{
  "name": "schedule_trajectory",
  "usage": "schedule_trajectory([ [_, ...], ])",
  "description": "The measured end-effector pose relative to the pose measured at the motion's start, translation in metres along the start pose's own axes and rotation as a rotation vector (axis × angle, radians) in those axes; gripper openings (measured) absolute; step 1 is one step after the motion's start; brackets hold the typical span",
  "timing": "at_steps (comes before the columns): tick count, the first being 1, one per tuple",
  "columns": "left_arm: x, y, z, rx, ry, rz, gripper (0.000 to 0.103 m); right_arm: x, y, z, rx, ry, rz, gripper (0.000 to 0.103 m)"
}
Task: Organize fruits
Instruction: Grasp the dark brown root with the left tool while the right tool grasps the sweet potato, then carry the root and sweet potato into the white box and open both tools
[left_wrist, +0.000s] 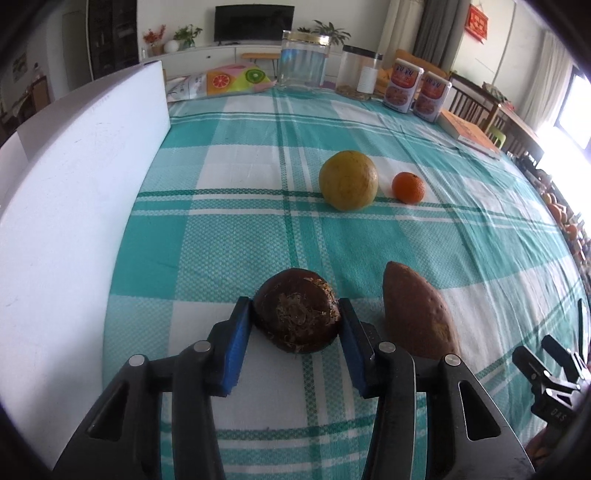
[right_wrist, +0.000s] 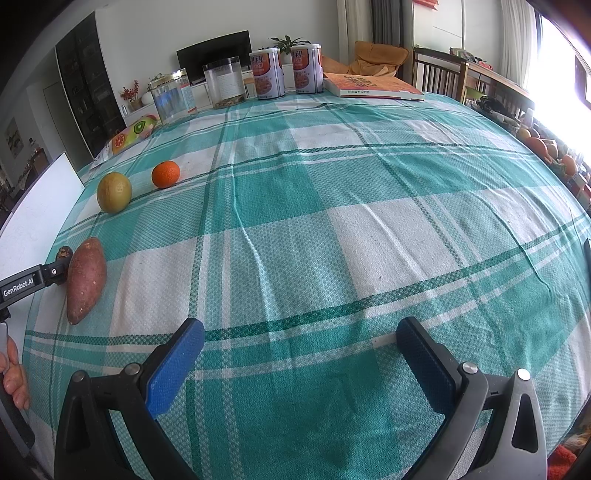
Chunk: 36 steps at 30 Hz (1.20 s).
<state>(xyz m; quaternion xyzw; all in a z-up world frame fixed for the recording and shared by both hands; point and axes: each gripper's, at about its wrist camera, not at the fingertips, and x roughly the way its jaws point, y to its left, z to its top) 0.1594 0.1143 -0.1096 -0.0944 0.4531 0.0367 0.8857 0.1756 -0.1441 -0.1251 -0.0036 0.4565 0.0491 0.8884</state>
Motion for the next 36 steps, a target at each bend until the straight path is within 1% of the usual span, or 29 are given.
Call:
schedule_trajectory([
  [2,-0.011,0.001,-0.009,0.001,0.007,-0.023,0.048,-0.003,-0.005,0.001,0.028,-0.011,0.042,0.103],
  [3,-0.017,0.001,-0.014,0.0,0.008,-0.035,0.048,-0.005,-0.01,0.002,0.062,-0.019,0.099,0.103],
  [5,-0.031,0.003,-0.023,0.0,0.006,-0.061,0.048,-0.01,-0.017,0.007,0.143,-0.03,0.251,0.103],
  [6,-0.038,0.004,-0.028,0.002,0.002,-0.071,0.048,-0.011,-0.014,0.01,0.155,-0.026,0.299,0.103],
  [8,-0.049,0.006,-0.034,0.008,-0.004,-0.084,0.048,-0.012,0.011,0.022,0.106,0.01,0.354,0.103],
  [11,-0.062,0.009,-0.041,0.005,-0.002,-0.104,0.048,-0.01,0.07,0.044,-0.025,0.074,0.441,0.103],
  [12,-0.067,0.01,-0.042,0.002,-0.004,-0.115,0.048,-0.004,0.092,0.052,-0.079,0.115,0.451,0.103],
  [14,-0.078,0.01,-0.043,0.002,-0.016,-0.137,0.048,0.014,0.131,0.063,-0.177,0.21,0.42,0.098],
  [16,-0.09,0.009,-0.044,0.003,-0.032,-0.161,0.048,0.034,0.161,0.067,-0.258,0.298,0.348,0.087],
  [17,-0.097,0.01,-0.044,0.003,-0.041,-0.177,0.048,0.044,0.171,0.066,-0.29,0.35,0.321,0.08],
  [18,-0.104,0.01,-0.045,0.003,-0.051,-0.191,0.048,0.051,0.177,0.063,-0.311,0.389,0.309,0.06],
  [19,-0.111,0.011,-0.046,0.006,-0.063,-0.198,0.048,0.053,0.18,0.061,-0.338,0.39,0.286,0.047],
  [20,-0.117,0.012,-0.046,0.008,-0.075,-0.202,0.048,0.05,0.182,0.059,-0.367,0.373,0.257,0.041],
  [21,-0.124,0.014,-0.046,0.008,-0.085,-0.207,0.048,0.048,0.18,0.058,-0.369,0.372,0.25,0.04],
  [23,-0.134,0.019,-0.045,-0.003,-0.095,-0.224,0.048,0.043,0.17,0.056,-0.326,0.363,0.269,0.04],
  [25,-0.145,0.026,-0.041,-0.024,-0.104,-0.252,0.048,0.038,0.151,0.058,-0.237,0.356,0.306,0.04],
  [28,-0.163,0.039,-0.034,-0.06,-0.13,-0.285,0.048,0.022,0.123,0.065,-0.062,0.339,0.466,0.04],
  [29,-0.169,0.045,-0.031,-0.075,-0.143,-0.291,0.048,0.013,0.118,0.068,-0.02,0.329,0.515,0.04],
  [31,-0.181,0.06,-0.026,-0.11,-0.169,-0.294,0.048,-0.006,0.12,0.075,0.021,0.304,0.6,0.04],
  [33,-0.195,0.079,-0.022,-0.142,-0.204,-0.268,0.048,-0.028,0.137,0.081,0.01,0.284,0.679,0.04],
  [36,-0.209,0.115,-0.02,-0.186,-0.253,-0.162,0.048,-0.06,0.194,0.082,-0.075,0.265,0.789,0.04],
])
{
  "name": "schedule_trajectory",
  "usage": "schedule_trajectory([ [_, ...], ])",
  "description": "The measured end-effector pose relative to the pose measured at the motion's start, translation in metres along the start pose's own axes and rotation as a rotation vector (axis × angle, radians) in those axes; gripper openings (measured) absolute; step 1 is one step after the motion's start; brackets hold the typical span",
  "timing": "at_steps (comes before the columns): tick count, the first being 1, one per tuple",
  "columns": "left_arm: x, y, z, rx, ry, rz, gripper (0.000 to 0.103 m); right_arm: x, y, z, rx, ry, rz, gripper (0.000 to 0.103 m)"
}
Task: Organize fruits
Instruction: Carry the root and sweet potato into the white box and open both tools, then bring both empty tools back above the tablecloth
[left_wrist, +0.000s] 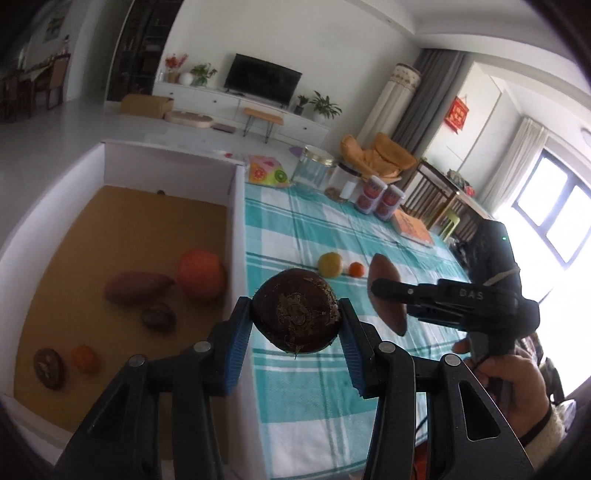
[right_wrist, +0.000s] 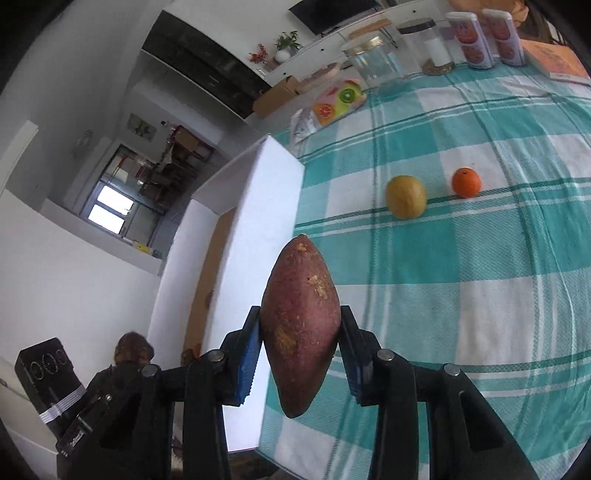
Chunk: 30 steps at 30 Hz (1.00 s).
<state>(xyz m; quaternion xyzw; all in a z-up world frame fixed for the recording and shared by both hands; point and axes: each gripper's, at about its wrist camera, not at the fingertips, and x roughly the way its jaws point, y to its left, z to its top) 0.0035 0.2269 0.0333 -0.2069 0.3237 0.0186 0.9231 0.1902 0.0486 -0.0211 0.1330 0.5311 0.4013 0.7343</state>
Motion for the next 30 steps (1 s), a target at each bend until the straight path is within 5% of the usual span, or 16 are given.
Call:
schedule_trajectory([
  [6,-0.019,0.083,-0.003,-0.105,-0.025,0.259,0.048,0.066,0.114,-0.04,-0.215,0.141,0.134,0.04],
  [11,-0.019,0.133,-0.019,-0.191,0.002,0.396,0.048,0.12,0.158,-0.077,-0.382,0.242,0.072,0.04],
  [15,-0.012,0.141,-0.032,-0.203,0.037,0.444,0.048,0.137,0.167,-0.088,-0.436,0.233,0.019,0.043],
  [17,-0.003,0.139,-0.034,-0.201,0.061,0.454,0.05,0.137,0.166,-0.086,-0.434,0.218,0.032,0.045],
  [21,0.004,0.13,-0.034,-0.193,0.06,0.459,0.081,0.111,0.155,-0.077,-0.435,0.12,0.028,0.057],
  [26,0.005,0.104,-0.025,-0.149,0.024,0.417,0.081,0.063,0.106,-0.064,-0.391,-0.048,-0.057,0.084],
  [30,0.007,0.065,-0.019,-0.079,-0.009,0.338,0.081,0.024,0.033,-0.069,-0.351,-0.186,-0.29,0.093],
])
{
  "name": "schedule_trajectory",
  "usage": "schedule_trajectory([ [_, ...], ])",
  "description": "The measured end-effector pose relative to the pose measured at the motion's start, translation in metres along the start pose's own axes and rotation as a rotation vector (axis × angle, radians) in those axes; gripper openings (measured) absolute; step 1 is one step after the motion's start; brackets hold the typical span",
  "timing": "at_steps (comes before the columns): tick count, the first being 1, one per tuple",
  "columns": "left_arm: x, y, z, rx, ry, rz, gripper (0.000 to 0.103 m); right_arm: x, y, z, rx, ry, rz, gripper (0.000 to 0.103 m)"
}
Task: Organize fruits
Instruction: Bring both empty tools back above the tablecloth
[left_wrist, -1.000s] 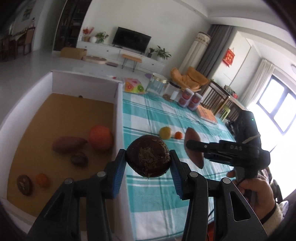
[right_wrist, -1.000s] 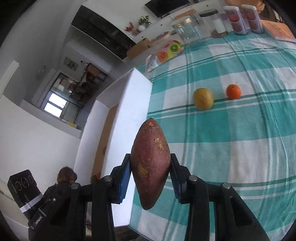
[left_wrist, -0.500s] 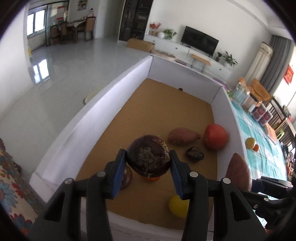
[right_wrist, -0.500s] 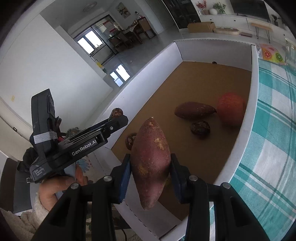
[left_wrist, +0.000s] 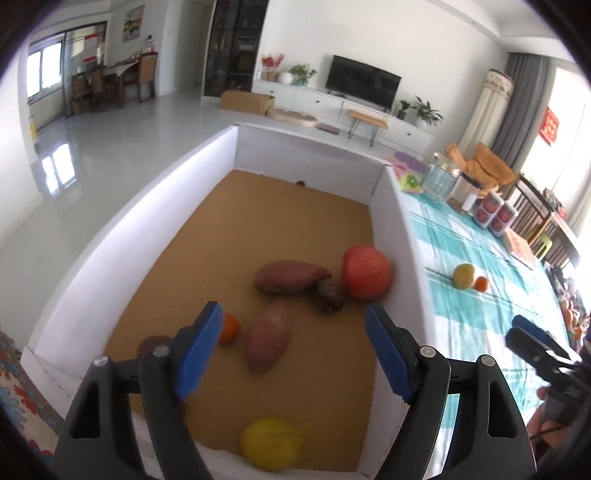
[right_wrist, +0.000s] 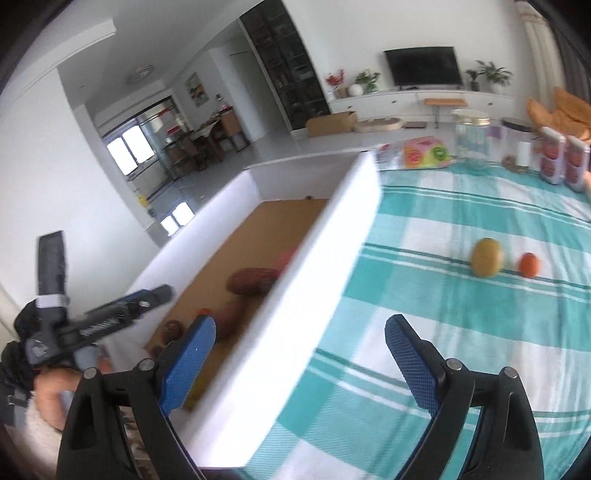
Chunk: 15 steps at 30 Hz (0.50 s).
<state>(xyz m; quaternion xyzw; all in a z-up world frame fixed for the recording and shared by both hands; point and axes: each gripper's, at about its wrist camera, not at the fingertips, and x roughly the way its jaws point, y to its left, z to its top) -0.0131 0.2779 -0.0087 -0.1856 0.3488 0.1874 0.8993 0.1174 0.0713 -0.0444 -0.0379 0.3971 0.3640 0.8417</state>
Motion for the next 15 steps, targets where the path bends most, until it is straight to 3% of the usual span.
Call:
schedule_trajectory([
  [3,-0.008,-0.037,-0.003,0.065,-0.01,-0.09,0.082,-0.004,-0.066,-0.025,0.039,0.022,-0.231,0.093],
  [7,-0.012,-0.097,-0.014,0.181,0.012,-0.217,0.082,-0.018,-0.146,-0.053,0.155,0.053,-0.439,0.093],
  [11,-0.001,-0.157,-0.034,0.284,0.093,-0.333,0.083,-0.042,-0.188,-0.076,0.227,0.017,-0.537,0.093],
  [15,0.026,-0.208,-0.061,0.382,0.189,-0.388,0.083,-0.046,-0.201,-0.083,0.301,0.024,-0.529,0.093],
])
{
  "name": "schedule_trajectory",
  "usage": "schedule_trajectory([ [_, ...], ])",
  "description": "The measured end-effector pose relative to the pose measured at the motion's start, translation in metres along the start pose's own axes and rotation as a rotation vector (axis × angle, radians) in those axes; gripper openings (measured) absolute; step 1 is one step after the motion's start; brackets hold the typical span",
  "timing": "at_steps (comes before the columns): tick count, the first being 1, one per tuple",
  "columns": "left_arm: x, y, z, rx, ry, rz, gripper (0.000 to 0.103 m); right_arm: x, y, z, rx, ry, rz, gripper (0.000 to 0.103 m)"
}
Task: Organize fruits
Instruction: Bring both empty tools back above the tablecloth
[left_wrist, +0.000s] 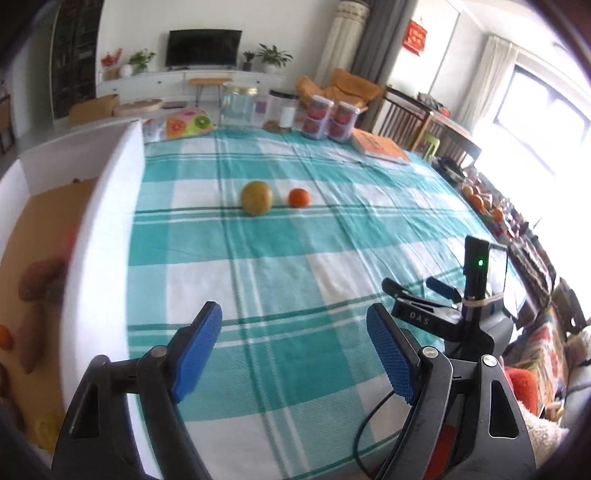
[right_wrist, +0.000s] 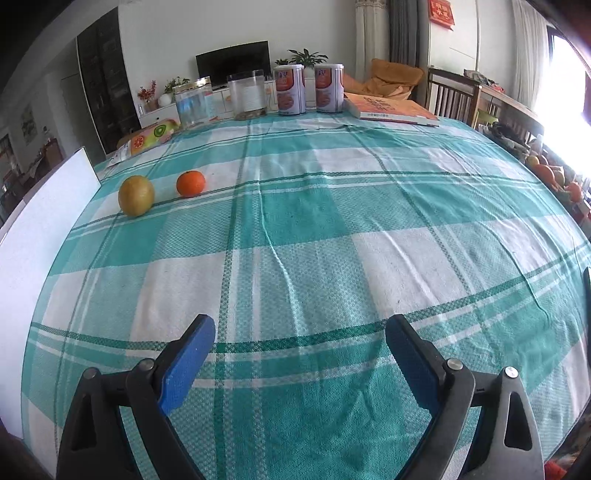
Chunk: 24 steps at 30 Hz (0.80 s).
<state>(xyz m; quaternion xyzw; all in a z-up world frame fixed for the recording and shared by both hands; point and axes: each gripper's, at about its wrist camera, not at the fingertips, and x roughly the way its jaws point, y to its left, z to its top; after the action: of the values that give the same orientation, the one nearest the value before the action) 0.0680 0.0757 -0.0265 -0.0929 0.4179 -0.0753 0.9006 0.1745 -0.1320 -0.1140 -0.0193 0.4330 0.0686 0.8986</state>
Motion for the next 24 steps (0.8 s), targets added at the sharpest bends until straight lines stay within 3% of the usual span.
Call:
schedule_trajectory([
  [4,0.048,-0.018,-0.007,0.059,0.067,0.032,0.083,0.009,-0.001,-0.003,0.02,0.032,-0.004,0.095],
  [10,0.096,-0.008,-0.014,0.08,0.09,0.147,0.083,0.015,0.002,-0.004,0.001,0.053,0.0,0.102],
  [16,0.109,0.0,-0.017,0.105,0.075,0.21,0.083,0.017,0.003,-0.004,-0.004,0.058,-0.004,0.103],
  [24,0.108,0.003,-0.021,0.109,0.046,0.213,0.09,0.017,0.005,-0.004,-0.017,0.066,-0.018,0.103],
])
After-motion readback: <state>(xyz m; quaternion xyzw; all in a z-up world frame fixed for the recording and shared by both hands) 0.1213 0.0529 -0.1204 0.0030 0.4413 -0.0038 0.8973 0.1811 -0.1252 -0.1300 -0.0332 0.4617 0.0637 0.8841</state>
